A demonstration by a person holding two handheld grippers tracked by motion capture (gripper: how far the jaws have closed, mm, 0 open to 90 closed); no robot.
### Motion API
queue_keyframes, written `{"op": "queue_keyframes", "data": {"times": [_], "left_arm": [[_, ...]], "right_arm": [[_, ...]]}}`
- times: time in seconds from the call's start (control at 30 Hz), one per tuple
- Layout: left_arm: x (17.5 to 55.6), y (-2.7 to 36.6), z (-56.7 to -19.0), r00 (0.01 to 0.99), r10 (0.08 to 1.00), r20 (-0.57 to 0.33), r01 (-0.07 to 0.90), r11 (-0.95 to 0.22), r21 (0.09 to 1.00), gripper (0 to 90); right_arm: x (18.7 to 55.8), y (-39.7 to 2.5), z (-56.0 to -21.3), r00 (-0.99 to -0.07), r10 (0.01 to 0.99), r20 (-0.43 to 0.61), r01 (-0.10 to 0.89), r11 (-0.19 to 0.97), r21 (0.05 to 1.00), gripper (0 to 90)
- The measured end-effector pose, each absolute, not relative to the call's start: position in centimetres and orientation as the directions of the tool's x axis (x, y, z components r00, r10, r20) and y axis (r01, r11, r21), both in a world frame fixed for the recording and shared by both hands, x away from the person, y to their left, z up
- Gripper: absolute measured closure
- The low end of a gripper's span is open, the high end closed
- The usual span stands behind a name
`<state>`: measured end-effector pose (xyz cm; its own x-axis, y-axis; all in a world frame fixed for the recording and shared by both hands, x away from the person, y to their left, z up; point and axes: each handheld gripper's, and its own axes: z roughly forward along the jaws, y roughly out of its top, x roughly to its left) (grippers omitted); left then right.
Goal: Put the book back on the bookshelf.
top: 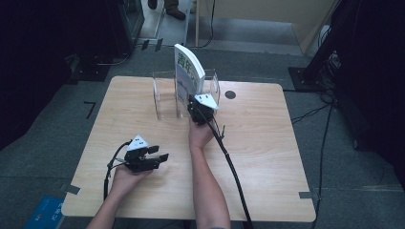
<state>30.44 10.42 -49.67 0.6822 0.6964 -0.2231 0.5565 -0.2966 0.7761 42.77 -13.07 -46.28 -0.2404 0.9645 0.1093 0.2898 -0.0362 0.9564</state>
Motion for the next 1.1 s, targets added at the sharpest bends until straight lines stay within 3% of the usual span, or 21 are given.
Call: {"op": "queue_keyframes", "data": {"times": [0.2, 0.67, 0.9, 1.1], "left_arm": [[30.7, 10.4, -49.9, 0.676, 0.699, -0.232, 0.568, -0.294, 0.769, 41.4], [30.9, 10.9, -49.8, 0.671, 0.701, -0.240, 0.563, -0.271, 0.781, 42.8], [31.1, 11.1, -49.9, 0.668, 0.703, -0.244, 0.565, -0.266, 0.781, 42.7], [31.1, 11.4, -50.0, 0.661, 0.709, -0.246, 0.577, -0.271, 0.770, 42.4]], "right_arm": [[43.0, -13.6, -46.0, -0.281, 0.951, 0.125, 0.318, -0.031, 0.948, 74.8], [44.6, -13.7, -44.2, -0.227, 0.940, 0.253, 0.314, -0.175, 0.933, 75.3], [46.4, -12.6, -45.0, -0.218, 0.946, 0.238, 0.312, -0.164, 0.936, 75.1], [45.5, -11.8, -46.7, -0.208, 0.962, 0.175, 0.273, -0.114, 0.955, 73.6]]}}
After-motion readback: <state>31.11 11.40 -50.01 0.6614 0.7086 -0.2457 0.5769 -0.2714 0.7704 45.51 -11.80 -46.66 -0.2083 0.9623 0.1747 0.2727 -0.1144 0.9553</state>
